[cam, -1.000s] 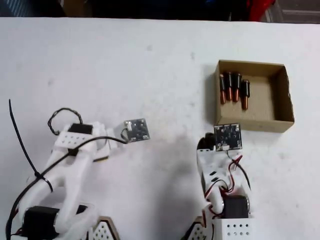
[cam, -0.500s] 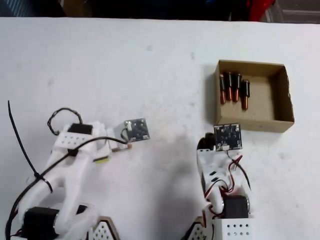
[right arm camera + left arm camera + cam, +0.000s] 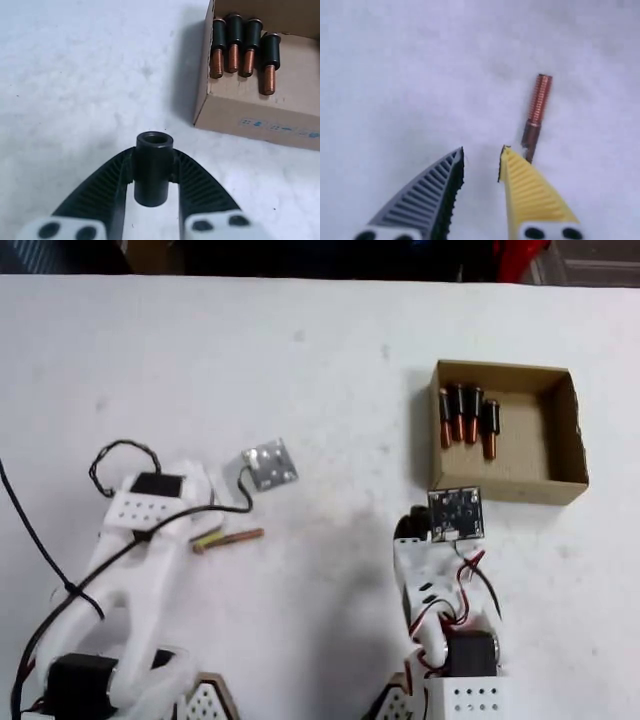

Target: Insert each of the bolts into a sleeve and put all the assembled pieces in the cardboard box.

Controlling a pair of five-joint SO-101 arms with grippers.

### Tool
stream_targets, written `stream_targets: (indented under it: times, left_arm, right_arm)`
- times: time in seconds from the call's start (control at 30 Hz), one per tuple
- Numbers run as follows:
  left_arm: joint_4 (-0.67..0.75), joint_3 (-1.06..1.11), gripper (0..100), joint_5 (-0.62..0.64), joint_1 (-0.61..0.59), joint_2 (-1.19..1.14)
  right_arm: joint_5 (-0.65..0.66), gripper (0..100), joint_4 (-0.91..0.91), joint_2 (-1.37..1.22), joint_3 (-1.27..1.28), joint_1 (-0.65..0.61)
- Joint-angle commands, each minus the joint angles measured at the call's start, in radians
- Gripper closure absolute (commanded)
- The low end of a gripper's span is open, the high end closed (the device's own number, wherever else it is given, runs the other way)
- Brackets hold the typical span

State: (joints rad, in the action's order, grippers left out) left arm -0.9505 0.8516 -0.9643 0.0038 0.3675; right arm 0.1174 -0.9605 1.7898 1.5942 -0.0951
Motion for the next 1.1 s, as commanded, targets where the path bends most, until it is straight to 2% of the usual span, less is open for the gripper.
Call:
stream_targets:
  times: [0.0,0.2,0.33,0.57,0.7,0.93,1.07]
  left_arm:
    - [0.017,-0.071,86,0.13,0.002,0.045]
    - [0.015,-0.071,86,0.44,0.002,0.045]
    - [-0.068,-0.077,86,0.545,0.004,0.045]
    - [-0.238,-0.055,88,0.559,0.002,0.044]
    - [-0.245,-0.031,97,0.559,0.002,0.044]
    - [-0.238,0.057,98,0.559,0.002,0.042]
    - [-0.186,0.101,98,0.559,0.002,0.039]
  right_arm:
    - [-0.005,98.1,0.025,0.01,-0.008,-0.002]
    - [-0.005,98.1,0.025,0.01,-0.008,-0.002]
    - [-0.005,98.1,0.025,0.01,-0.008,-0.002]
    - [-0.005,98.1,0.025,0.01,-0.008,-0.002]
    - [-0.005,98.1,0.025,0.01,-0.008,-0.002]
    - [-0.005,98.1,0.025,0.01,-0.008,-0.002]
    - [-0.005,98.1,0.025,0.01,-0.008,-0.002]
